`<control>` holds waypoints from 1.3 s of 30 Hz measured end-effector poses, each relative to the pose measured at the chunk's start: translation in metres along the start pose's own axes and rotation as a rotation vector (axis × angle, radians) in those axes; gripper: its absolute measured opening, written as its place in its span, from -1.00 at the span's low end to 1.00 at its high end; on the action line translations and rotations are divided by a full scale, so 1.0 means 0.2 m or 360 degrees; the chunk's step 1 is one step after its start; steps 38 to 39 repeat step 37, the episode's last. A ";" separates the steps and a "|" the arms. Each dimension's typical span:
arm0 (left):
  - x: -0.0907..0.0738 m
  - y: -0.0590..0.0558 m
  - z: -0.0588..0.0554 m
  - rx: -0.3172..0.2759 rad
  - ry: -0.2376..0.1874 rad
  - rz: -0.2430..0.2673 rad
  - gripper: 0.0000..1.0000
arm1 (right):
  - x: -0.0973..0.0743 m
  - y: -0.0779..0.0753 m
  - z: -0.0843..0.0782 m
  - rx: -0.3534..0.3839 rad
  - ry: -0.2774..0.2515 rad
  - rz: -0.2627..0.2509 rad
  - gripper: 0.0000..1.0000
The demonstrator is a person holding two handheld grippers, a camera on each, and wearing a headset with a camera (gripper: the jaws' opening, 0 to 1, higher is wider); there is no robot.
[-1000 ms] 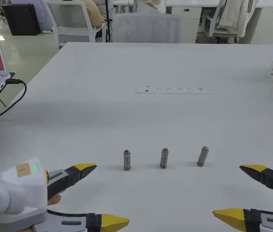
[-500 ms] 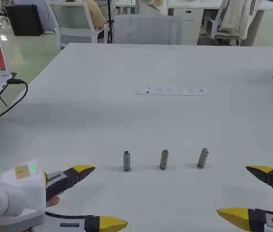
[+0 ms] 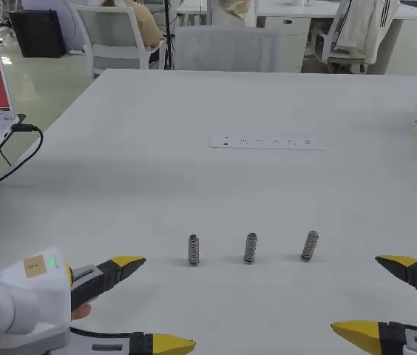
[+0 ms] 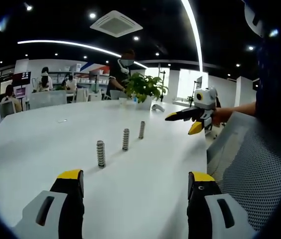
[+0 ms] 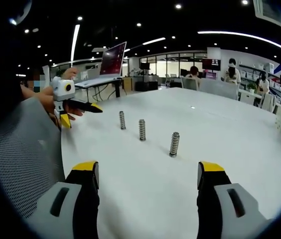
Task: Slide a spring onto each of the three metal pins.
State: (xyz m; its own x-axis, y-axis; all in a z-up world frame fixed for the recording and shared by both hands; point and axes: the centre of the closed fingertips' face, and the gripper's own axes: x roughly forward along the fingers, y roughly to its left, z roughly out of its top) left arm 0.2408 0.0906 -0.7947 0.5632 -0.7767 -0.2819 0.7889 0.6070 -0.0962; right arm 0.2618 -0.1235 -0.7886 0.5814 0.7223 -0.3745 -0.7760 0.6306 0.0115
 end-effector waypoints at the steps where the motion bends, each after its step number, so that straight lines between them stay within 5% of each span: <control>1: 0.00 0.00 0.00 0.0001 0.0002 0.0000 0.65 | 0.00 0.00 0.00 0.0001 0.0004 -0.0002 0.62; 39: 0.00 0.00 0.00 0.0017 0.0003 -0.0006 0.63 | 0.00 0.02 0.02 -0.0028 0.0026 -0.0019 0.62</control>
